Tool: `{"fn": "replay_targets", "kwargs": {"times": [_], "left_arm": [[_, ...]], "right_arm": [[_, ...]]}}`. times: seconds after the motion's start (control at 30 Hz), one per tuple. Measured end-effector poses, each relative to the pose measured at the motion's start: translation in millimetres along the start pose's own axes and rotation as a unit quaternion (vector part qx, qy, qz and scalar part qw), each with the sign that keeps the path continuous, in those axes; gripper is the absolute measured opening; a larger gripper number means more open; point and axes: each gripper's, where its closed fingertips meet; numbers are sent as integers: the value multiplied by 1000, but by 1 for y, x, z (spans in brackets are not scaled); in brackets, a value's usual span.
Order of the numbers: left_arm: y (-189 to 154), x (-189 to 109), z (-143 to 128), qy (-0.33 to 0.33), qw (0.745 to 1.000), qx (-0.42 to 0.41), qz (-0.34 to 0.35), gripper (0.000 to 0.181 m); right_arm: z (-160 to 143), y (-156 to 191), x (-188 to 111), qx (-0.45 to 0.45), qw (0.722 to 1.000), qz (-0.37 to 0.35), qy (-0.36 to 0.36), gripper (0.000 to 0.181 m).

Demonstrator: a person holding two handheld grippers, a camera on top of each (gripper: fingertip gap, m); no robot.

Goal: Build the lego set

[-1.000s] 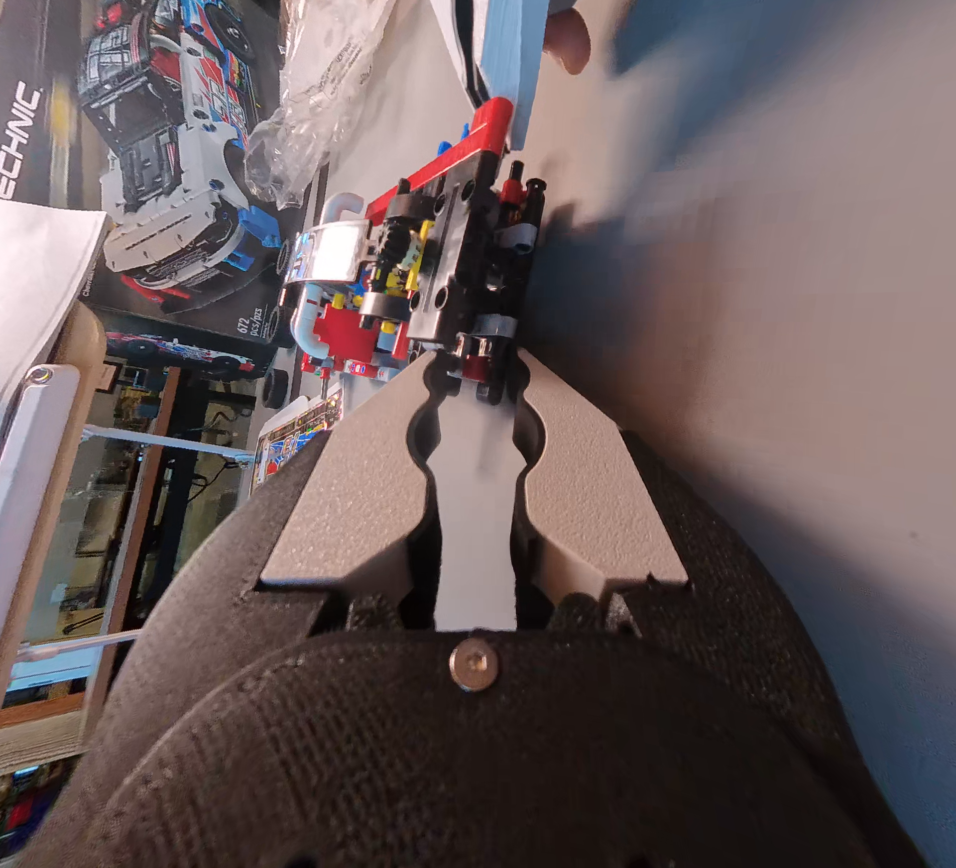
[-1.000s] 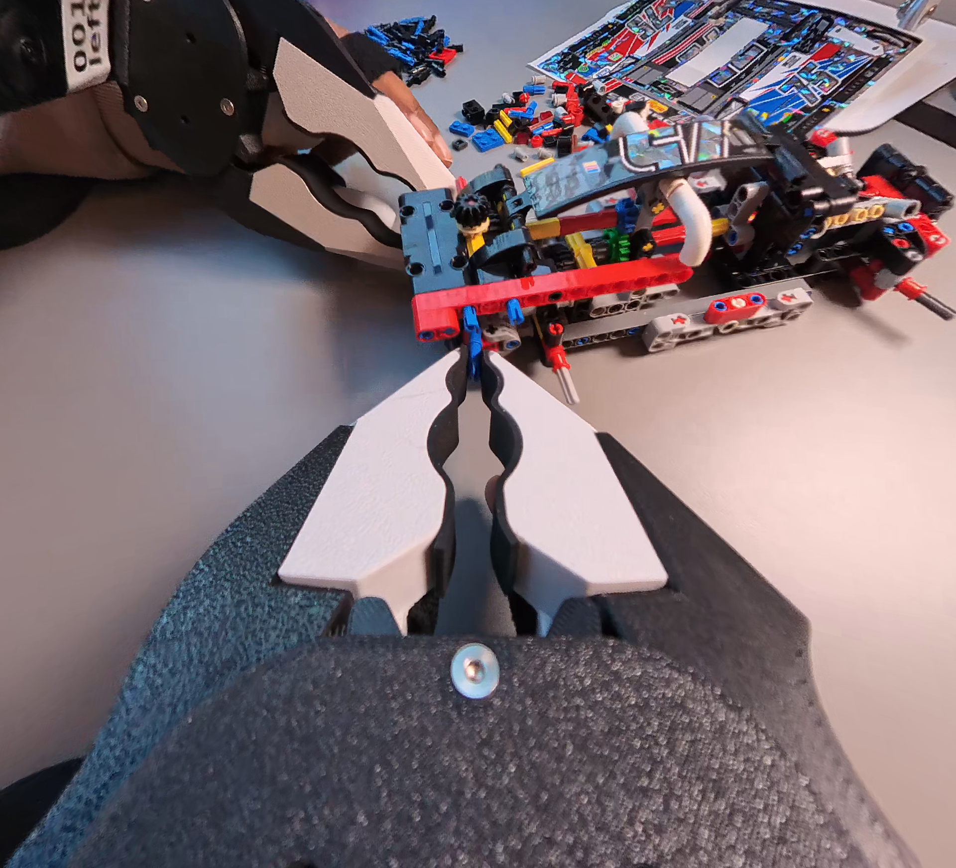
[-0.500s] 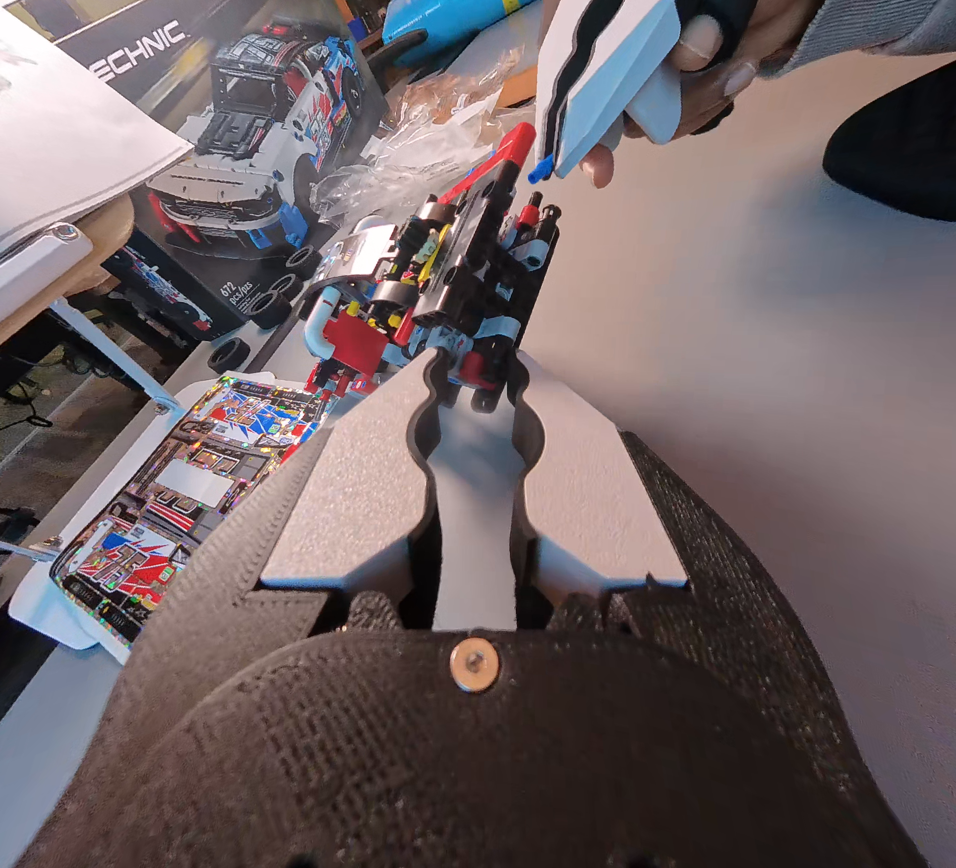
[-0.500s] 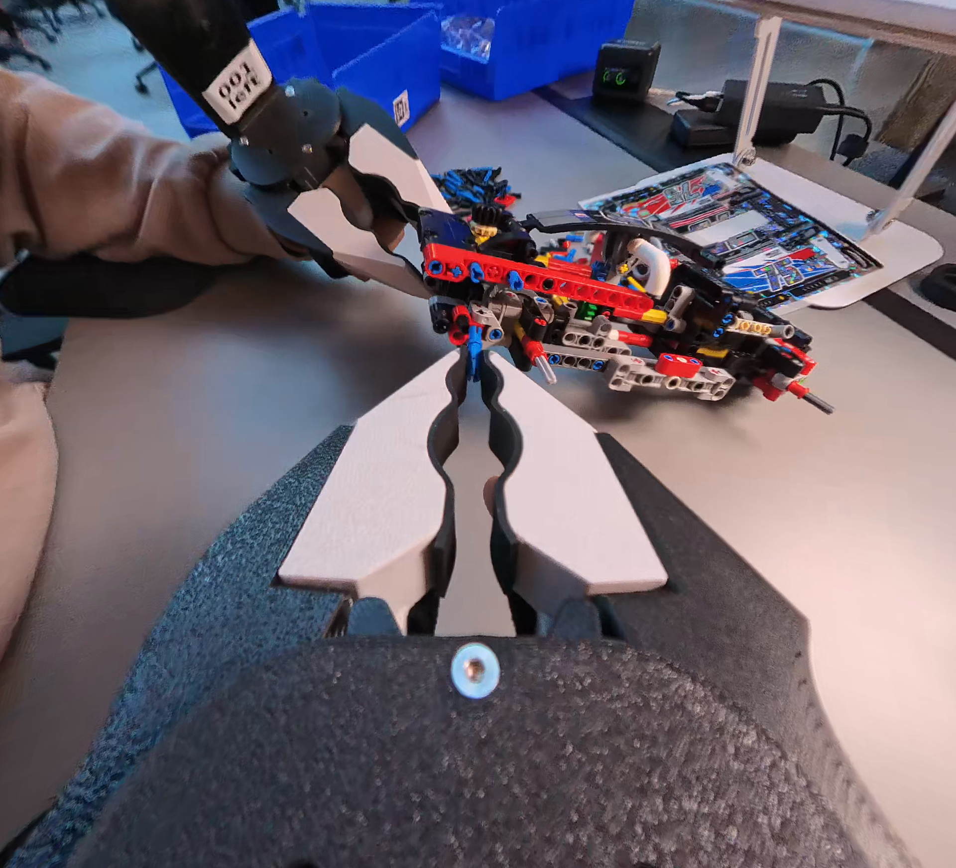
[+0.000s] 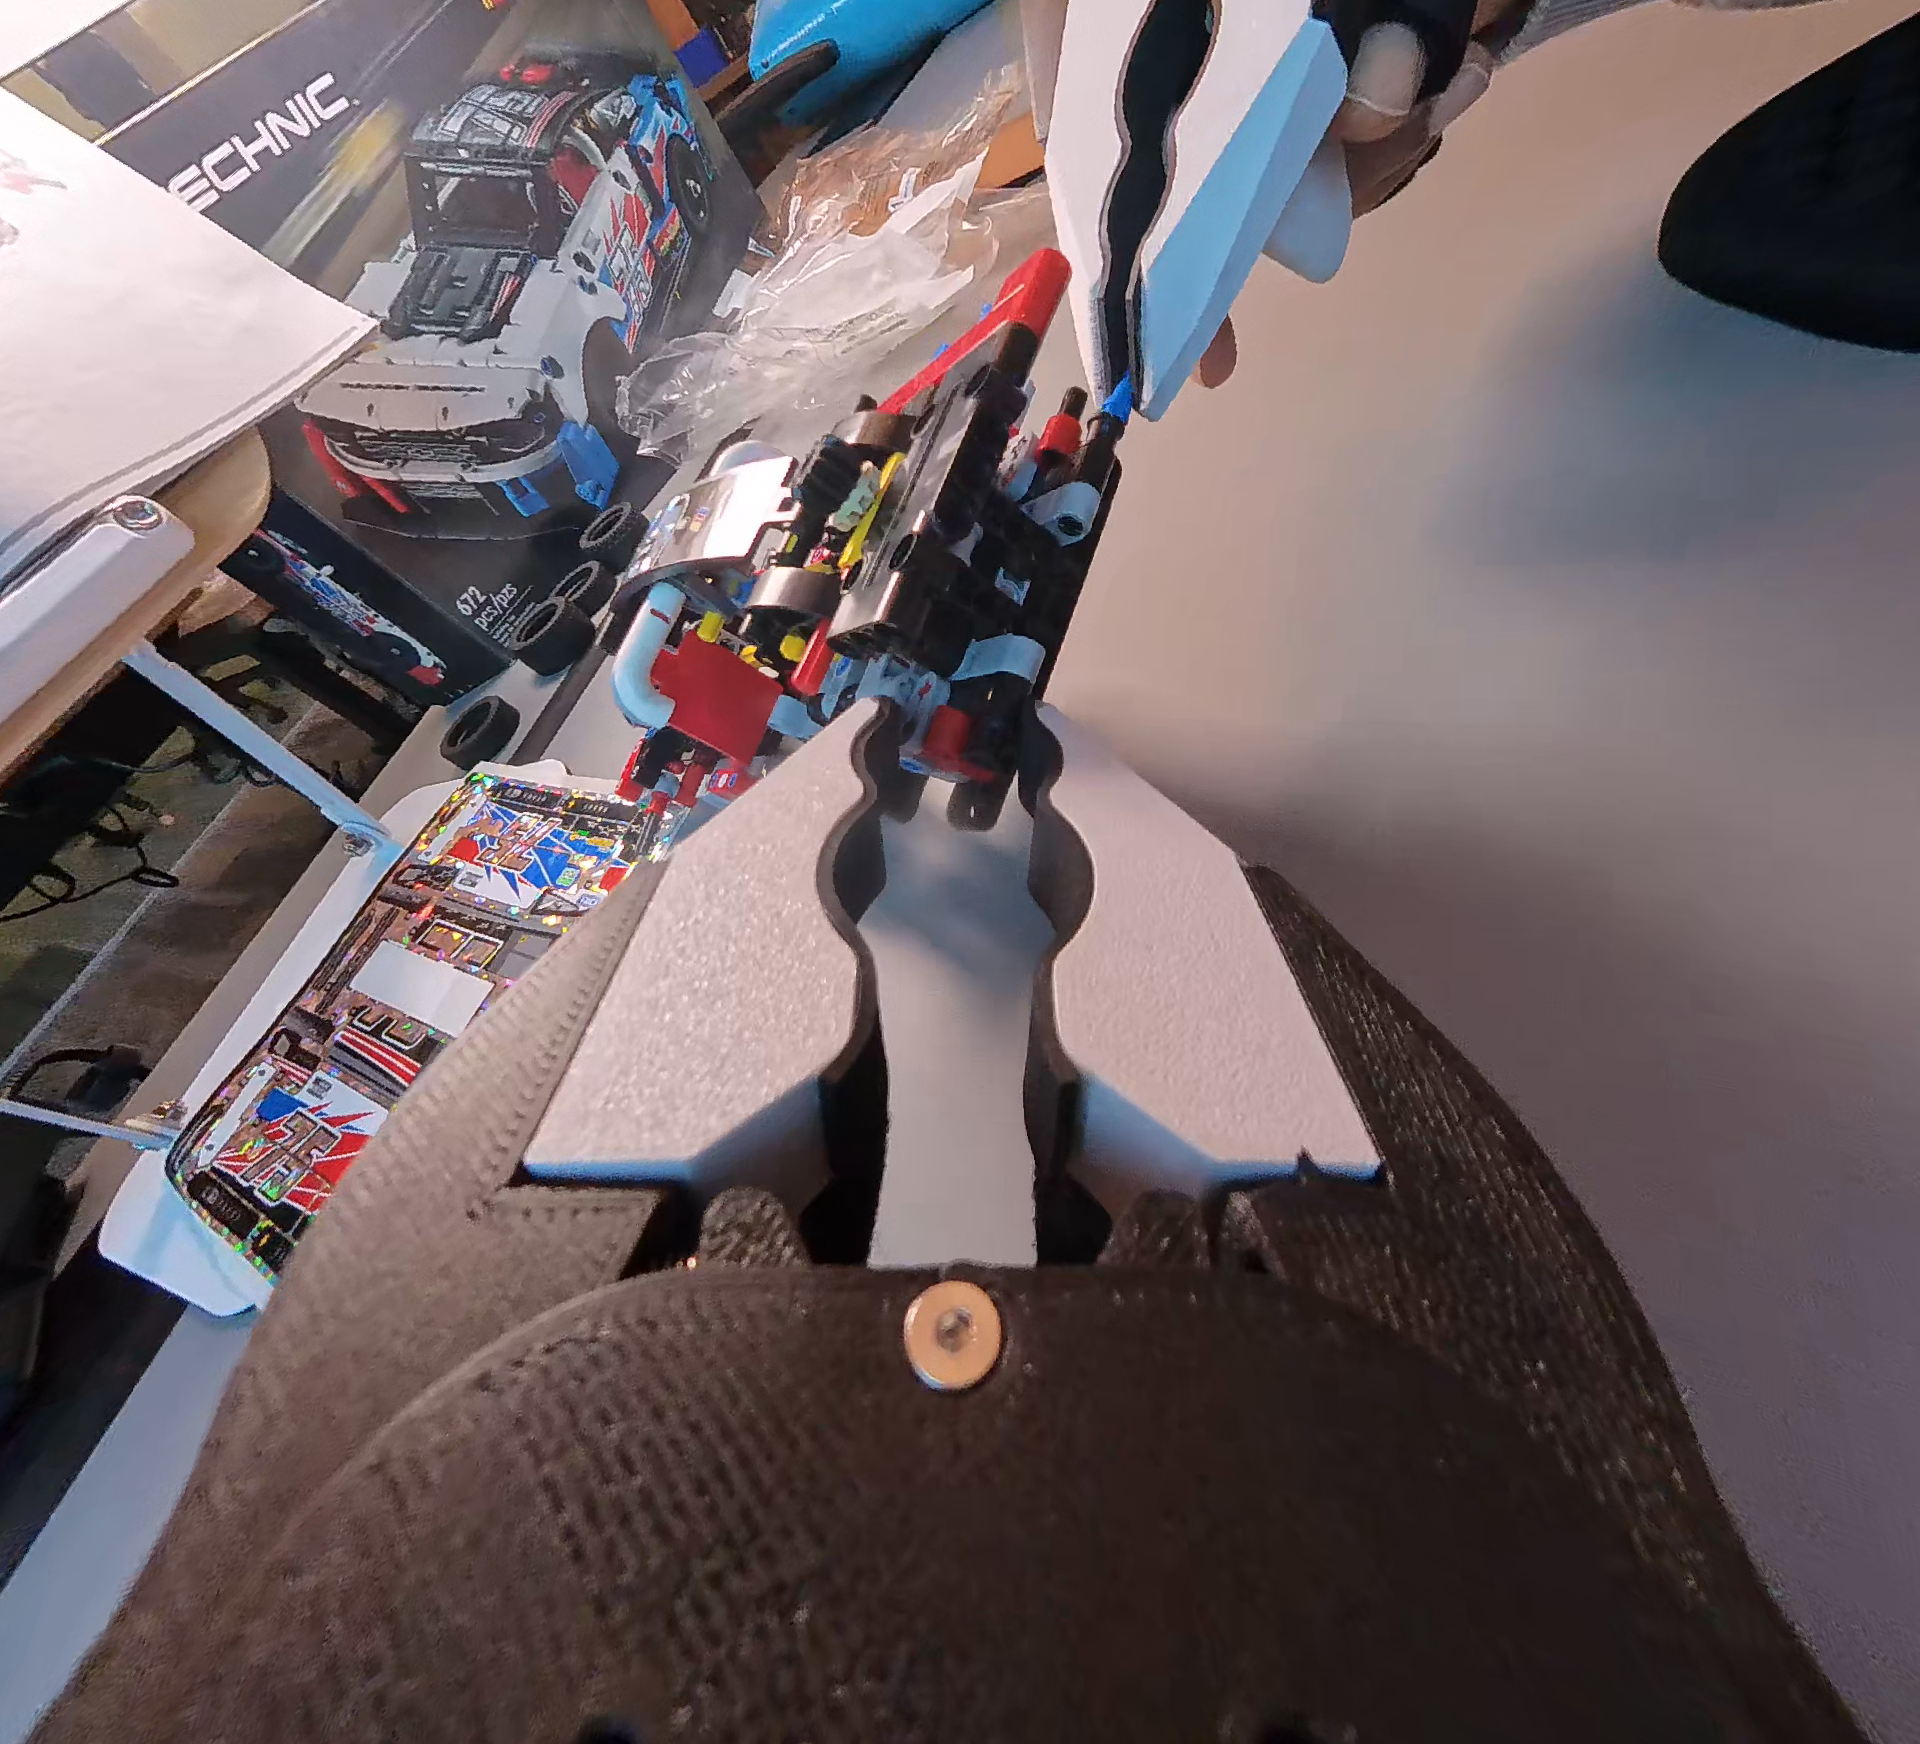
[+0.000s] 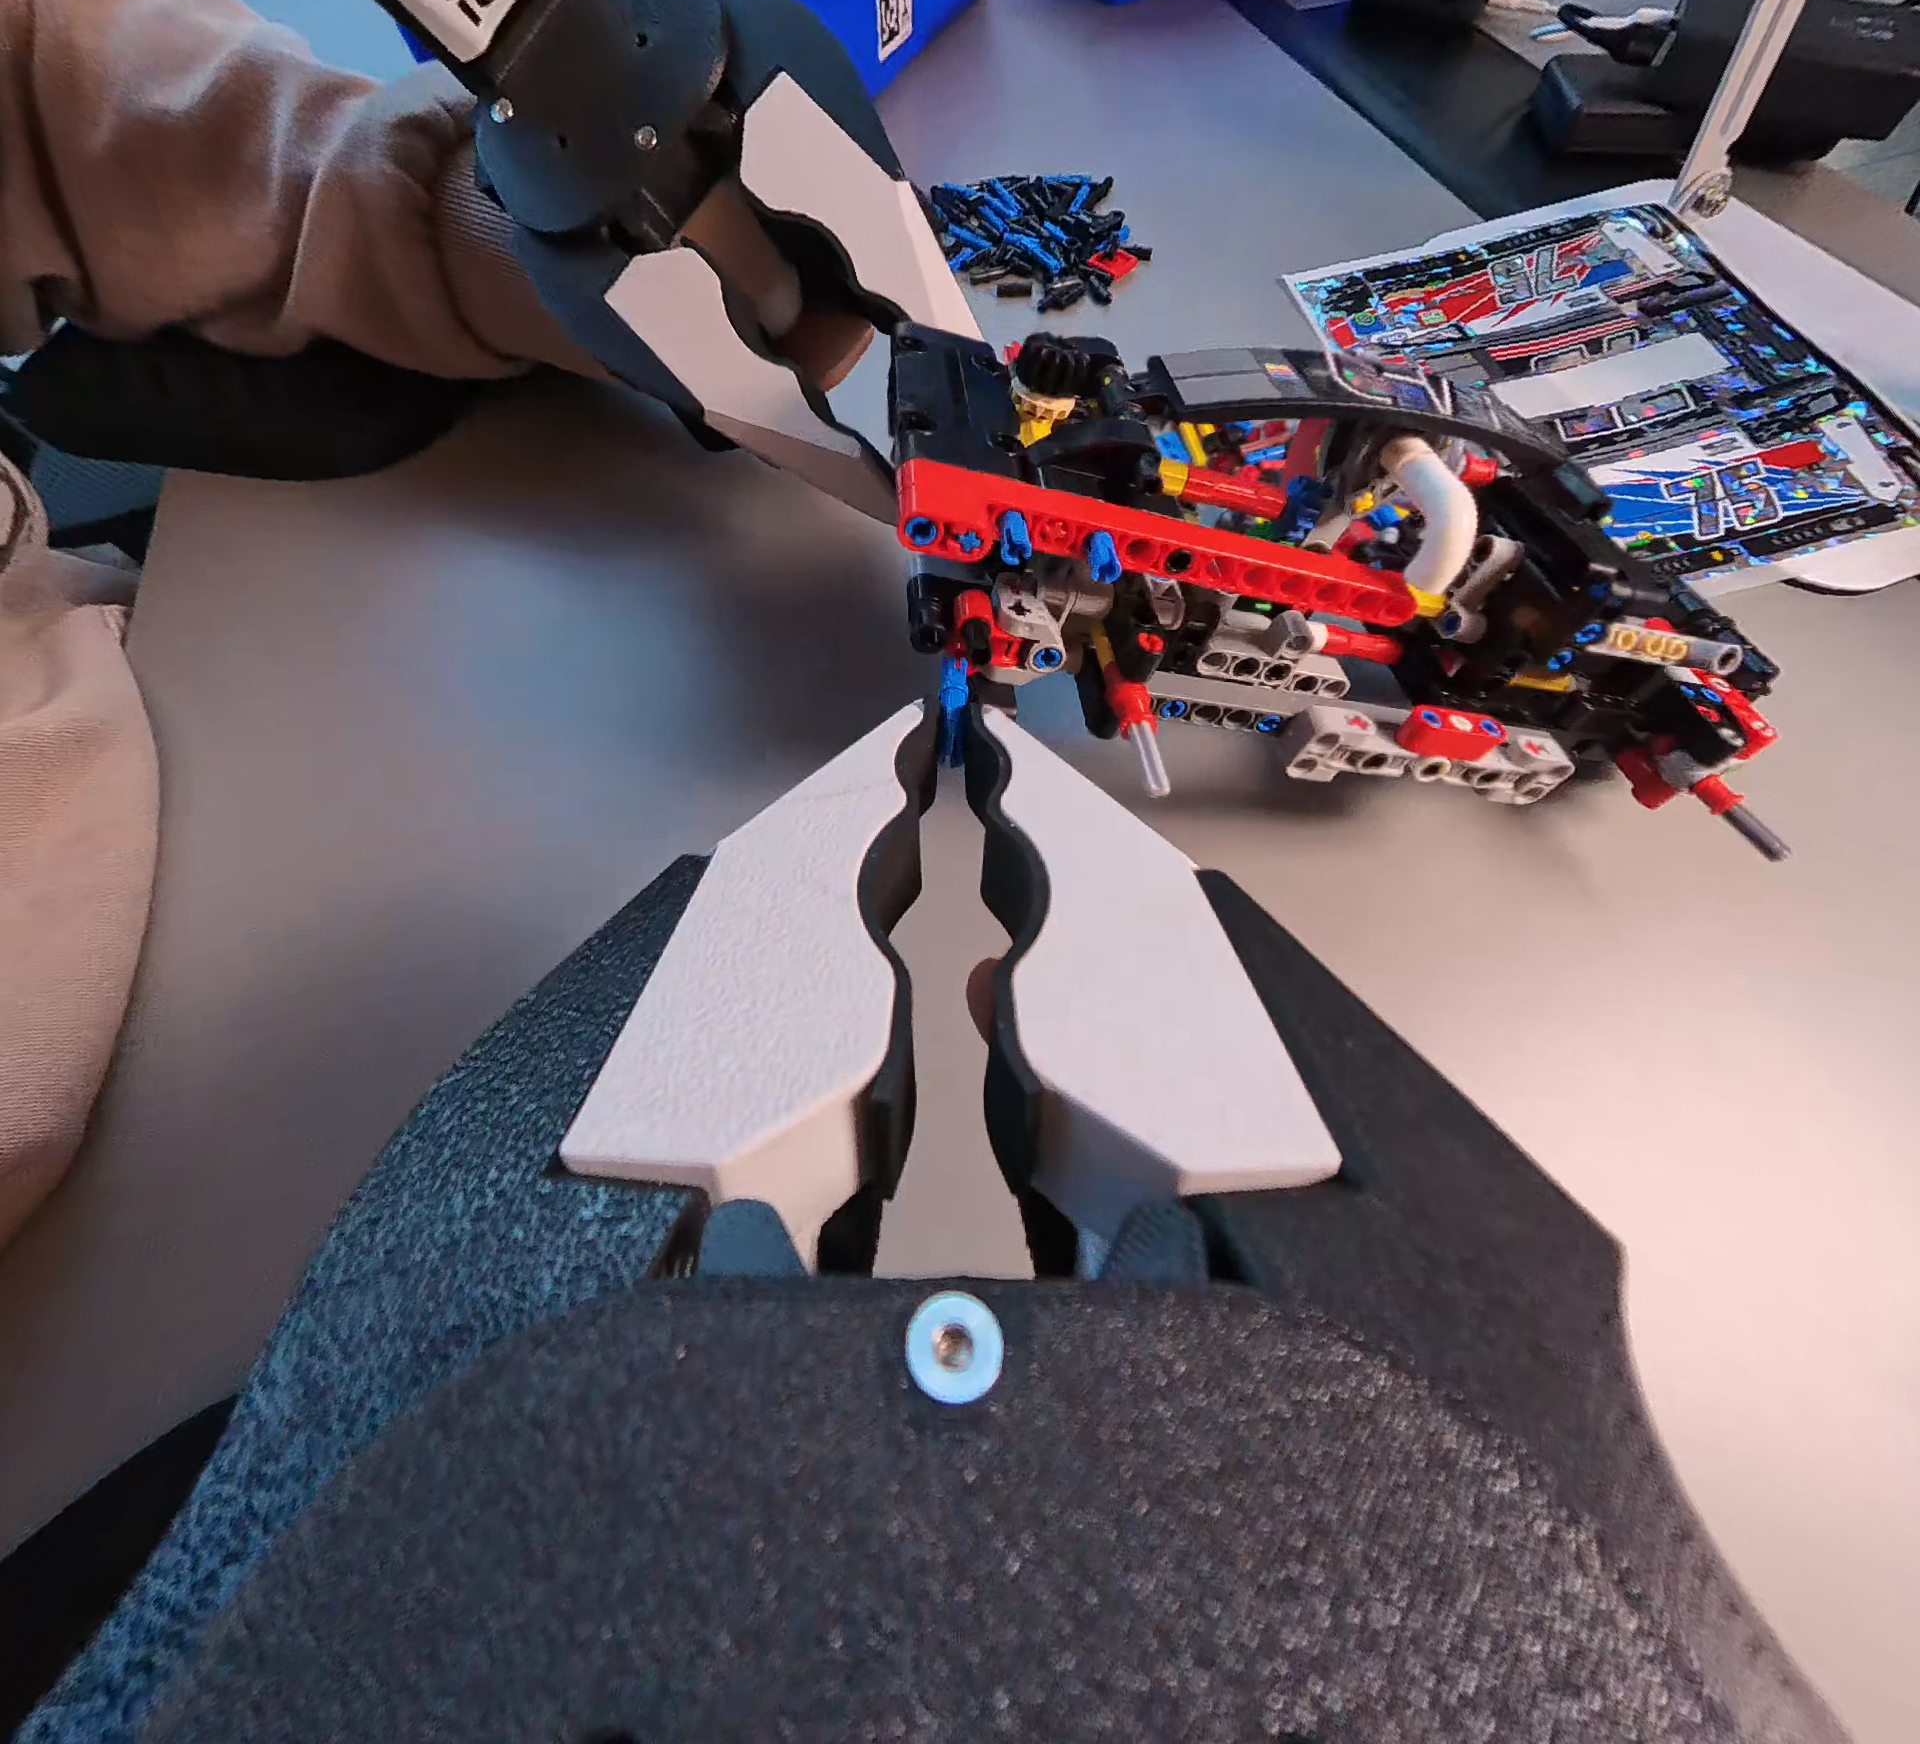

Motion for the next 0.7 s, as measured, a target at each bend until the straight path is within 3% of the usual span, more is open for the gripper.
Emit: {"fn": "replay_targets", "kwargs": {"times": [0.4, 0.7], "left_arm": [[-9, 2, -5, 16, 1000, 24, -5, 21], [-9, 2, -8, 24, 1000, 8, 10, 21]], "right_arm": [[-18, 5, 8, 14, 999, 15, 38, 1], [-21, 2, 13, 85, 996, 15, -3, 1]]}}
Point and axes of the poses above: each gripper's, where its closed fingertips meet, x out along the fingers, z out of its top, y = z × x across the jaws, and after that the axes turned 3 degrees about -z, right-handed
